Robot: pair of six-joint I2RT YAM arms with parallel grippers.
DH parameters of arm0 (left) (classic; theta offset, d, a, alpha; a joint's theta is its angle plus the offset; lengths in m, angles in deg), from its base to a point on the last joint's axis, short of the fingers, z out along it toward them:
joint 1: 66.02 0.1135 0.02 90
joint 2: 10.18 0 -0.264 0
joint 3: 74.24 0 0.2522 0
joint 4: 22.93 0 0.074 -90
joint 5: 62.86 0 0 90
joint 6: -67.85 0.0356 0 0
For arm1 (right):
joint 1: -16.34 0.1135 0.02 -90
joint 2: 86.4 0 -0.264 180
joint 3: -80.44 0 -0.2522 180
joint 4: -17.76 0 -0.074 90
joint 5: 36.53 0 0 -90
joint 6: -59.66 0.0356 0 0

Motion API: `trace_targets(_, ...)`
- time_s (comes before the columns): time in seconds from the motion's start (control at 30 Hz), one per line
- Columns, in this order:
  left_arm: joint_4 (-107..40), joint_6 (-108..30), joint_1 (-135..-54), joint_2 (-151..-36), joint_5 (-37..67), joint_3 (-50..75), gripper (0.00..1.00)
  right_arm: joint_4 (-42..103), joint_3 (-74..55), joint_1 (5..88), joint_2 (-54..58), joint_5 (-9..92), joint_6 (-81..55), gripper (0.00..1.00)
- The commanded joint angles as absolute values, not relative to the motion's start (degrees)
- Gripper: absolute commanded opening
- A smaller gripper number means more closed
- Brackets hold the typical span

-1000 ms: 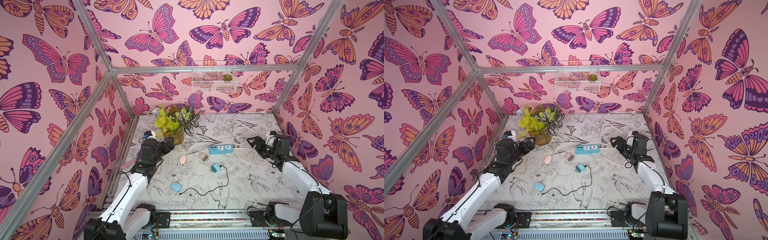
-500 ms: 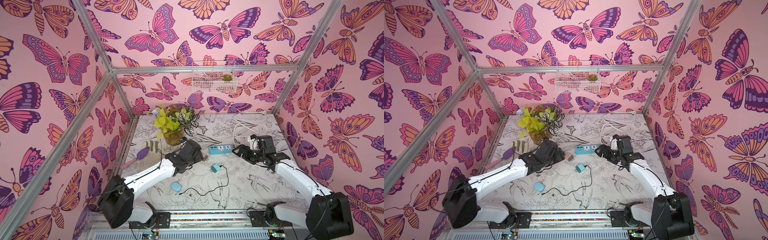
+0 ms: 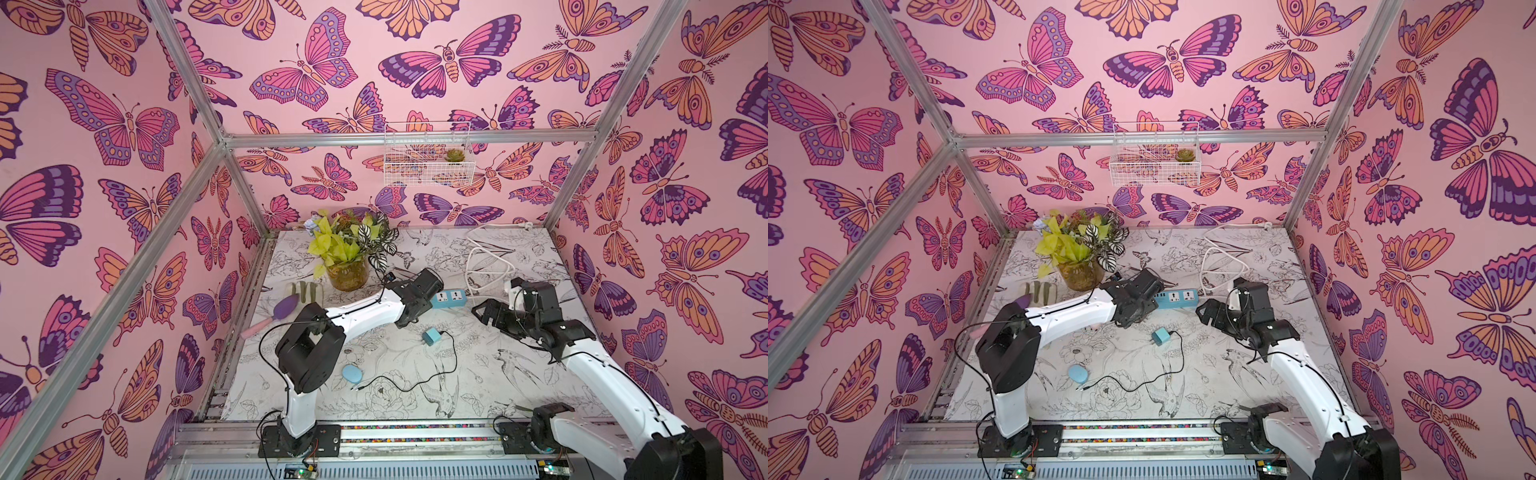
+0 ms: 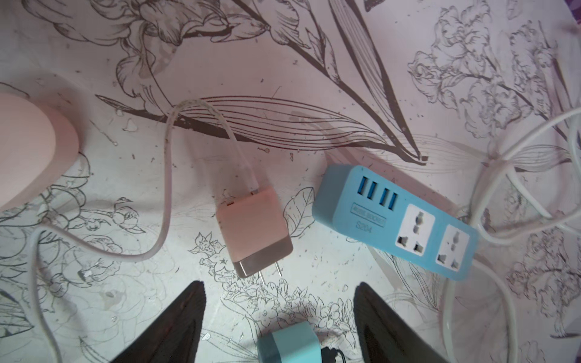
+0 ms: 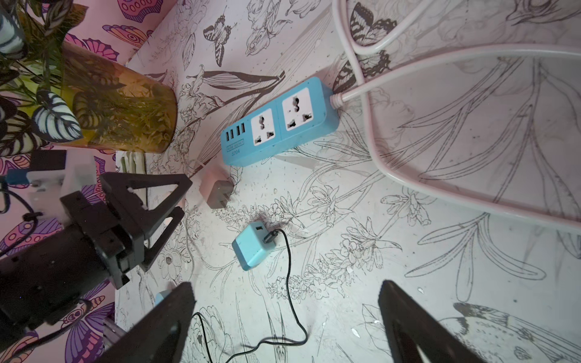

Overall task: Charge the bluetooth headset
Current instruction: Pick up the plug from the center of the board.

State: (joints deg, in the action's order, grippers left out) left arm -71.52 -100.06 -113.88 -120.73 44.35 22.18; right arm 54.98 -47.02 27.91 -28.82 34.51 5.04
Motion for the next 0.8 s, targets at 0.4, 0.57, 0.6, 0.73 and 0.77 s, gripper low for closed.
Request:
trace_targets(0.4, -81.67, -109.02, -112.53, -130.39, 45.52, 30.46, 0.79, 54.72, -49.15, 28.22, -28.27, 35.37, 5.78, 0.94)
trace_targets(0.57, -81.71, -108.81, -112.43, -132.95, 43.87, 32.71, 0.80, 54.50, -49.33, 28.21, -27.79, 35.37, 5.79, 0.94)
trace_targets(0.6, -81.78, -108.82, -112.43, -133.44, 43.62, 33.09, 0.80, 54.50, -49.42, 28.21, -27.71, 35.30, 5.88, 0.94)
trace_targets(0.73, -82.08, -109.36, -112.35, -134.80, 43.45, 33.56, 0.78, 54.22, -49.84, 28.29, -27.68, 35.12, 5.97, 0.94)
trace_targets(0.77, -82.13, -109.52, -112.34, -135.14, 43.21, 33.57, 0.77, 54.28, -49.84, 28.21, -27.69, 35.19, 5.96, 0.94)
